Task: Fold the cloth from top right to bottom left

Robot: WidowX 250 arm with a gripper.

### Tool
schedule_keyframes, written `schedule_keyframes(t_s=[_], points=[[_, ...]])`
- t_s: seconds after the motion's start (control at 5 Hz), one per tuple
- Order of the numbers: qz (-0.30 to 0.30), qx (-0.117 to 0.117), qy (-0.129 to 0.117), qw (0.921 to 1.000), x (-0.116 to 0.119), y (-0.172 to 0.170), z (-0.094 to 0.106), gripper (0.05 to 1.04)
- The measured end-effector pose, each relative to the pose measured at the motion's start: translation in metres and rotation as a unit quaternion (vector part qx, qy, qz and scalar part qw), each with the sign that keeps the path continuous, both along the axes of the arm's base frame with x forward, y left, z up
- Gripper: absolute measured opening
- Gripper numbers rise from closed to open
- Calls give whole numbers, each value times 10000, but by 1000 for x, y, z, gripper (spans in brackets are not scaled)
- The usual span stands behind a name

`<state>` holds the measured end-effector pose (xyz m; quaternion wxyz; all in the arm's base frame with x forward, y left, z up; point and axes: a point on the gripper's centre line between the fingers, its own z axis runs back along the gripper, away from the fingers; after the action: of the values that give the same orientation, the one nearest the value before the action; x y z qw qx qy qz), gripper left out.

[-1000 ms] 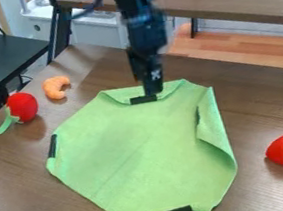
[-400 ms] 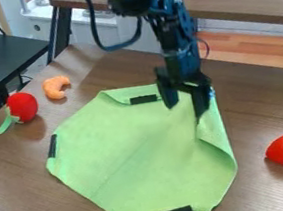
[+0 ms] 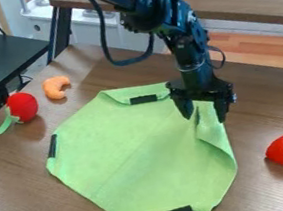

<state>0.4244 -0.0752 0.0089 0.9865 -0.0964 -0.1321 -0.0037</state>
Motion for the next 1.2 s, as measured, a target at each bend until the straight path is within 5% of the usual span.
schedule_keyframes(t_s=[0.6,0.8,1.2], points=[[121,93,-29,9999,9,3,-2,999],[160,106,54,9998,11,4,-2,932],[44,309,167,9994,9,9,-13,374]])
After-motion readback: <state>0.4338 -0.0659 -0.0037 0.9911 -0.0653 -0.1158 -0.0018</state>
